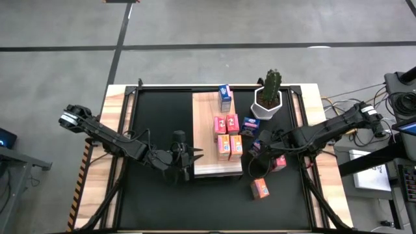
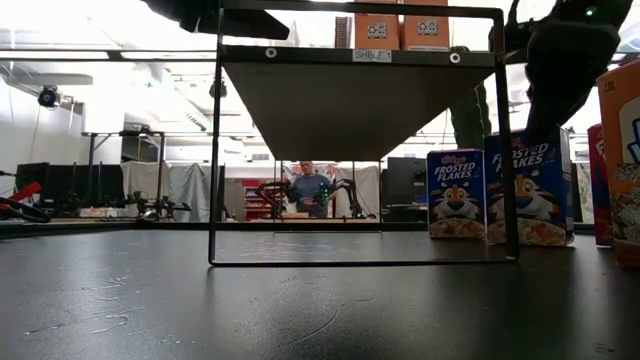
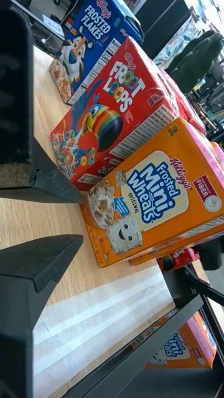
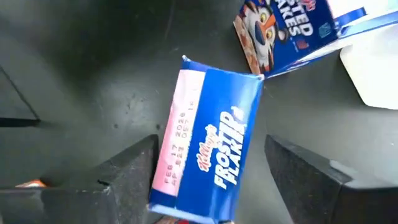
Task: Stack cereal on shelf
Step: Put the bottom blue cereal box aligned with the other blue cereal box on the shelf
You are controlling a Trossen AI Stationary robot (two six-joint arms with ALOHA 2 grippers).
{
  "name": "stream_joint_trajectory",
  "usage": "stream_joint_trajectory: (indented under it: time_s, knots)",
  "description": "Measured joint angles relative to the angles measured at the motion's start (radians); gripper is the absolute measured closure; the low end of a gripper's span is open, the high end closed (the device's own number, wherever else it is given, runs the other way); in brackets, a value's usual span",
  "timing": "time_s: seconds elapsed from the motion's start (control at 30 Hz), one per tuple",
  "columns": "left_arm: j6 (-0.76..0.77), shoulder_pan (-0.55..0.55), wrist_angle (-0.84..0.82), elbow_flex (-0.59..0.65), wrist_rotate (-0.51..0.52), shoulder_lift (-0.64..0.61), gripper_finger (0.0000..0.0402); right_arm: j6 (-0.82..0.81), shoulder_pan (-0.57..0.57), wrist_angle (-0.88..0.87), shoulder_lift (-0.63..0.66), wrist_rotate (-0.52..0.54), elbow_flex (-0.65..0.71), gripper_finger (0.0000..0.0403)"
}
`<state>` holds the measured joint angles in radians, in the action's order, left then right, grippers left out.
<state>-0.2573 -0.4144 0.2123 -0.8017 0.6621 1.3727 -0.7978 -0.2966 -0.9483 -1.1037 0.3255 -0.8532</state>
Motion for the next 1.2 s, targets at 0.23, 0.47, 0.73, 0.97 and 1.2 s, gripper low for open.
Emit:
stream_joint_trajectory:
  time_s: [0.23, 0.47, 0.73, 0.97, 1.2]
  knots:
    - [0.0, 0.0, -0.001, 0.0, 0.0, 0.0, 0.0326, -0.003, 0.0, 0.0, -0.034, 0.0, 0.0, 0.0181]
    - [-0.004, 0.0, -0.001, 0.002, 0.001, 0.0, 0.0326, -0.022, 0.0, 0.004, -0.031, -0.009, 0.0, 0.0227]
    - [-0.05, -0.001, -0.002, 0.002, 0.055, -0.001, 0.0326, -0.009, 0.0, -0.009, -0.027, -0.026, -0.05, 0.0238]
    - [-0.091, -0.001, -0.024, 0.002, 0.056, -0.036, 0.0326, -0.005, 0.0, -0.203, -0.023, -0.041, -0.225, 0.0239]
    - [-0.101, -0.001, -0.065, 0.021, 0.056, -0.124, 0.0326, -0.002, 0.0, -0.416, -0.023, 0.0, -0.513, 0.0248]
